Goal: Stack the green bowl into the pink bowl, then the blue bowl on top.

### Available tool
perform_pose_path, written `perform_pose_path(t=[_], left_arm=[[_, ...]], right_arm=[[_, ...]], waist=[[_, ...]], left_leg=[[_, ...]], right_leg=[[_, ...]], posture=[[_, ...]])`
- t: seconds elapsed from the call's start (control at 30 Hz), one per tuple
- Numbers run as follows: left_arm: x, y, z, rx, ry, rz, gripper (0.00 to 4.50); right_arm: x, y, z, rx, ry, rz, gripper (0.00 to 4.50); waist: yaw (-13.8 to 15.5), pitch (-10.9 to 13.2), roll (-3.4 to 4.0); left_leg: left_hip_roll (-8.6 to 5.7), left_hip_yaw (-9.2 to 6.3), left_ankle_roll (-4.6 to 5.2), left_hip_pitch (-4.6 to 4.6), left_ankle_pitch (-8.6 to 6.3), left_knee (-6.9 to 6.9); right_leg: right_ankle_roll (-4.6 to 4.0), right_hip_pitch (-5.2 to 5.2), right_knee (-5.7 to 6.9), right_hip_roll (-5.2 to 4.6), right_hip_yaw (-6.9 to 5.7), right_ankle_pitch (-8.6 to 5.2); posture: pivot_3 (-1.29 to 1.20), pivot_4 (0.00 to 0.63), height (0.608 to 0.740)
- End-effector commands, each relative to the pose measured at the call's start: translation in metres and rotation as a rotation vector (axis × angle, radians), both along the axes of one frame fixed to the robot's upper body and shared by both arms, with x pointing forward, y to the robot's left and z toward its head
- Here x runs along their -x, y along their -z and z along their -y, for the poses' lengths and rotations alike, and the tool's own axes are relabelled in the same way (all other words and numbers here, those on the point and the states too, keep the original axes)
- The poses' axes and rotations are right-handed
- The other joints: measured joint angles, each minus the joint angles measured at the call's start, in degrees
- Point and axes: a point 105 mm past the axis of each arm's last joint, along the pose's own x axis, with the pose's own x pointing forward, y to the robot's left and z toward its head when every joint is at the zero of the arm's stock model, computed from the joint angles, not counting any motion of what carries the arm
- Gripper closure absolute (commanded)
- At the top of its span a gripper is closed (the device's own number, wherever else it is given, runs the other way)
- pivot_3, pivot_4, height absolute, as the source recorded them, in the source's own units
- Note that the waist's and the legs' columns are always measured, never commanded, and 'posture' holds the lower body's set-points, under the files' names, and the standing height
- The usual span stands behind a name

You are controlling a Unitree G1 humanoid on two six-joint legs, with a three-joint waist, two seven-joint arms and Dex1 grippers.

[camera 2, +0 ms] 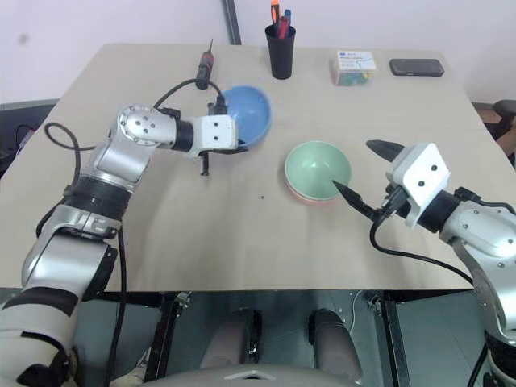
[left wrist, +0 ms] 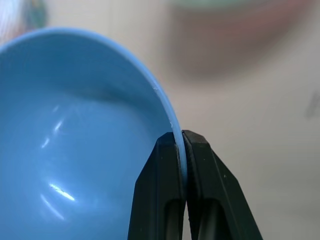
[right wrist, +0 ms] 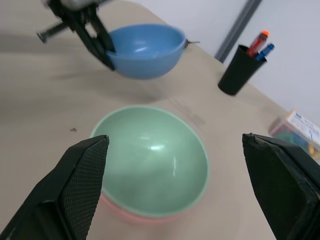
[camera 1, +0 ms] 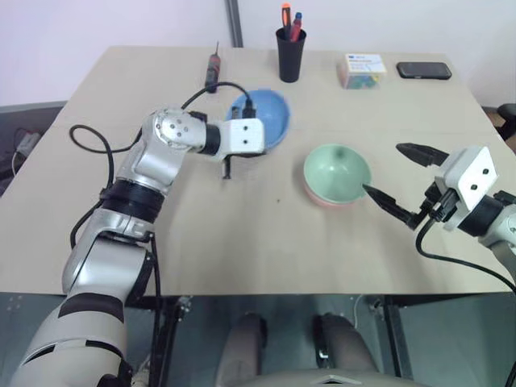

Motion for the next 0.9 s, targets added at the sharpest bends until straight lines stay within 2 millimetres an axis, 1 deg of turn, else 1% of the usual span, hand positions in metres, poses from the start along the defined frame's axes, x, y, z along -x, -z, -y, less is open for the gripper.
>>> perform_pose_path(t=[0.03,0.17,0.27,0.37,0.43,0.47,0.5,0.57,0.63,0.67,0.73,0.8,0.9], left_arm=[[0.029,-0.025,0.030,0.062,0.217,-0.009,4.47],[0.040,-0.014,0.049,0.008,0.325,-0.031,4.47],[0.038,0.000,0.055,-0.057,0.346,-0.057,4.47],[0.033,0.006,0.061,-0.070,0.352,-0.061,3.47],[0.030,0.004,0.066,-0.042,0.351,-0.052,2.49],[0.029,0.003,0.068,-0.032,0.353,-0.048,2.11],[0.029,0.000,0.068,-0.007,0.353,-0.049,1.75],[0.029,-0.011,0.068,0.072,0.355,-0.057,0.88],[0.030,-0.023,0.061,0.168,0.329,-0.084,0.88],[0.031,-0.029,0.054,0.237,0.317,-0.103,0.88],[0.032,-0.040,0.039,0.401,0.263,-0.086,0.88],[0.032,-0.033,0.022,0.439,0.161,-0.131,0.88],[0.039,-0.017,-0.002,0.470,0.051,-0.175,0.88]], right_arm=[[0.012,-0.011,0.006,0.005,0.050,0.080,0.00],[0.022,-0.006,0.011,-0.001,0.085,0.063,0.00],[0.025,-0.005,0.011,0.000,0.100,0.068,0.00],[0.026,-0.004,0.008,-0.007,0.102,0.063,0.00],[0.027,-0.003,0.008,-0.011,0.103,0.057,0.00],[0.028,-0.001,0.008,-0.009,0.102,0.054,0.00],[0.028,0.000,0.008,-0.007,0.100,0.049,0.00],[0.028,0.003,0.007,-0.009,0.092,0.035,0.00],[0.027,0.006,0.008,-0.007,0.089,0.018,0.00],[0.025,0.009,0.009,-0.003,0.083,0.006,0.00],[0.023,0.014,0.010,-0.016,0.052,-0.036,0.00],[0.019,0.017,0.013,-0.026,0.025,-0.070,0.00],[0.007,0.020,0.021,-0.033,0.017,-0.093,0.00]], waist=[[-0.03,0.00,0.00],[-0.61,-0.02,0.04],[-0.99,-0.02,0.04],[-1.04,-0.02,0.04],[-0.93,-0.02,0.04],[-0.84,-0.02,0.04],[-0.77,-0.02,0.04],[-0.77,-0.02,0.04],[-0.83,-0.02,0.04],[-1.01,-0.02,0.04],[-1.37,-0.05,0.09],[-1.52,-0.07,0.12],[-1.80,-0.08,0.14]], left_leg=[[0.00,0.00,0.00,0.02,0.00,0.00],[0.00,-0.02,0.00,0.12,0.01,0.02],[0.00,-0.03,0.01,0.18,0.01,0.02],[0.00,-0.02,0.01,0.19,0.01,0.03],[0.00,-0.09,0.01,0.16,0.01,0.03],[0.00,-0.09,0.01,0.14,0.01,0.03],[-0.01,-0.10,0.01,0.12,0.01,0.03],[-0.02,-0.11,0.01,0.09,0.00,0.04],[-0.02,-0.11,0.01,0.08,0.00,0.04],[-0.01,-0.12,0.01,0.09,0.00,0.04],[0.01,-0.10,0.01,0.13,0.00,0.03],[0.03,-0.06,0.01,0.20,0.01,0.01],[0.03,-0.08,0.01,0.30,0.01,0.01]], right_leg=[[0.00,0.01,0.02,0.00,0.00,0.00],[0.00,0.06,0.09,0.04,0.02,0.00],[0.00,0.10,0.12,0.06,0.04,0.00],[0.00,0.11,0.11,0.07,0.05,0.00],[0.00,0.11,0.09,0.08,0.00,0.00],[0.00,0.11,0.08,0.08,-0.01,0.00],[0.00,0.11,0.06,0.08,-0.02,0.00],[0.00,0.11,0.04,0.06,-0.03,0.00],[0.00,0.10,0.03,0.06,-0.03,0.00],[0.00,0.10,0.04,0.06,-0.04,0.00],[0.00,0.10,0.06,0.06,0.00,0.00],[0.00,0.11,0.10,0.06,0.06,0.00],[0.00,0.21,0.13,0.06,0.05,0.00]], posture=[[0.00,0.150,0.740],[0.00,0.150,0.740],[0.00,0.150,0.740],[0.00,0.150,0.740],[0.00,0.150,0.740],[0.00,0.150,0.740],[0.00,0.150,0.740],[0.00,0.150,0.740],[0.00,0.150,0.740],[0.00,0.150,0.740],[0.00,0.150,0.740],[0.00,0.150,0.740],[0.00,0.150,0.740]])
